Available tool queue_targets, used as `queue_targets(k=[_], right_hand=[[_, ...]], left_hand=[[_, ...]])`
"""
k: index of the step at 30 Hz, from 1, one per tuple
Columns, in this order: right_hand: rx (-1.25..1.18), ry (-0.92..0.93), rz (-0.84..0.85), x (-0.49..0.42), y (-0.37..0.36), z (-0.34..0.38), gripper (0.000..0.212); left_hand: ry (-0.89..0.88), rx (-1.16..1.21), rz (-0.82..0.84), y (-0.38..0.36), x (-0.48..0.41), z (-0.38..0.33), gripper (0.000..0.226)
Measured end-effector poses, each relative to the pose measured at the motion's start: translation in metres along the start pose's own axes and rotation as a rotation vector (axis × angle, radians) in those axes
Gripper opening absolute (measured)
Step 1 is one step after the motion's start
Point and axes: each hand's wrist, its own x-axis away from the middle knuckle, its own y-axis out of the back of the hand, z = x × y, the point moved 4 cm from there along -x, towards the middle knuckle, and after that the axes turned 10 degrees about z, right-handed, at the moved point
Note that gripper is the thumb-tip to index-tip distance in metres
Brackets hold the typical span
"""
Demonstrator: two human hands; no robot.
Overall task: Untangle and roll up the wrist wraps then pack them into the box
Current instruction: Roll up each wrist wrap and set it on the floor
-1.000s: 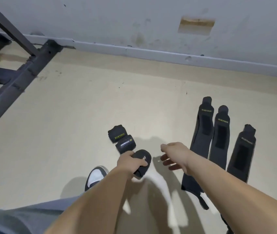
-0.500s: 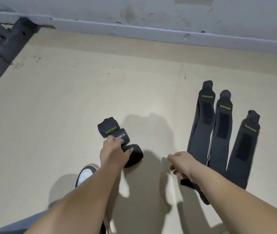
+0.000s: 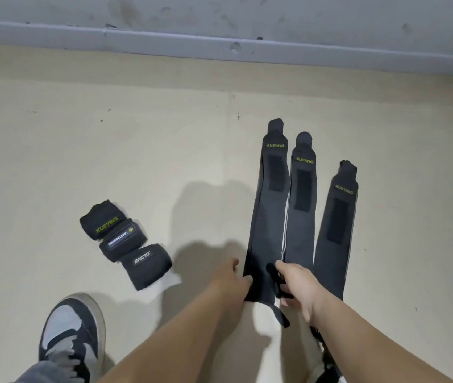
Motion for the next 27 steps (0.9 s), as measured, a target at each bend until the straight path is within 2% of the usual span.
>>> queue_targets(k=[3, 6, 9, 14, 17, 19, 23, 27], right_hand=[[-0.115, -0.016, 0.079, -0.022, 0.005, -0.008, 0.033], [-0.197, -0.027, 0.11, -0.035, 0.007, -0.012, 0.036], [-0.176, -0.021, 0.152, -0.034, 0.004, -0.009, 0.033], [-0.141, 0.004, 0.126, -0.036, 0.0, -0.006, 0.031], [-0.017, 0.036, 0.06, -0.04, -0.007, -0.01, 0.028], [0.098, 0.068, -0.016, -0.037, -0.013, -0.011, 0.03], [0.235, 0.057, -0.072, -0.033, -0.024, -0.014, 0.037], [0.304, 0.005, -0.102, -0.032, -0.023, -0.016, 0.034]], left_hand=[[0.033, 0.071, -0.056, -0.012, -0.02, -0.009, 0.07], [0.089, 0.111, -0.096, -0.012, -0.036, -0.009, 0.052], [0.08, 0.166, -0.052, -0.013, -0.043, -0.009, 0.03], [0.046, 0.256, 0.049, -0.01, -0.037, -0.005, 0.018], [0.072, 0.303, 0.125, -0.007, -0.029, 0.002, 0.02], [0.109, 0.297, 0.121, -0.002, -0.024, 0.006, 0.018], [0.158, 0.309, 0.059, 0.002, -0.022, 0.014, 0.049], [0.163, 0.27, -0.001, 0.003, -0.022, 0.022, 0.032]])
